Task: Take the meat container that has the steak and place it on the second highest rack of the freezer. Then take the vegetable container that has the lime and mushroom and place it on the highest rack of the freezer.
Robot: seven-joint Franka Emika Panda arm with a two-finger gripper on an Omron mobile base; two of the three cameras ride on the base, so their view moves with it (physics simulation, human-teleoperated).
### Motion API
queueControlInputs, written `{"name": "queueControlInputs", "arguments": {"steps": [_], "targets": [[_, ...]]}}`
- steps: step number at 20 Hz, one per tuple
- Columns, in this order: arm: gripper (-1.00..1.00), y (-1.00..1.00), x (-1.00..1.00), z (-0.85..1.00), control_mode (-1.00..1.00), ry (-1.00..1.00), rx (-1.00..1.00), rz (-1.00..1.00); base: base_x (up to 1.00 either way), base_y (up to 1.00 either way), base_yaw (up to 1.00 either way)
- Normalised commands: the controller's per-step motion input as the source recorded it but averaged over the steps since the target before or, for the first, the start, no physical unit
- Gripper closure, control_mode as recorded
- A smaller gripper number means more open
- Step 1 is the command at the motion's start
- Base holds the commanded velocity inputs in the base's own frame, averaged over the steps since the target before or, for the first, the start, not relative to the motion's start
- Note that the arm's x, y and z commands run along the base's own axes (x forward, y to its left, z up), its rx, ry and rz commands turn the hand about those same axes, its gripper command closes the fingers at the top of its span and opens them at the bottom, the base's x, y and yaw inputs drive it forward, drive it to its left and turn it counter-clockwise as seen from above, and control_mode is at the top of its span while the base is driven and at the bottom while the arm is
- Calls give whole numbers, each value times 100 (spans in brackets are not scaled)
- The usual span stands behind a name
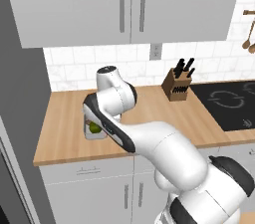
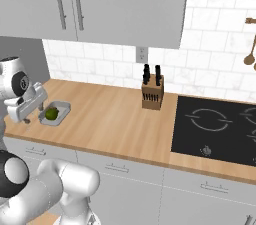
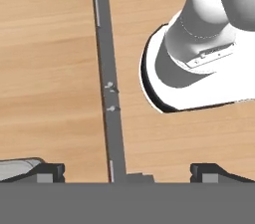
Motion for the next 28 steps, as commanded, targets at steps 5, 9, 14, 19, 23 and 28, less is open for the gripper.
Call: {"name": "queueControlInputs", "arguments": {"steps": [5, 9, 14, 19, 23, 28], "targets": [[-100, 1, 45, -9, -100, 0, 0, -1, 0, 0, 0], [-100, 2, 50, -31, -100, 2, 0, 0, 0, 0, 0], [-100, 0, 38, -49, -100, 3, 1, 0, 0, 0, 0], [-100, 4, 19, -47, -100, 2, 1, 0, 0, 0, 0], [-100, 17, 25, -33, -100, 1, 0, 0, 0, 0, 0], [-100, 21, 25, -34, -100, 0, 0, 0, 0, 0, 0]]}}
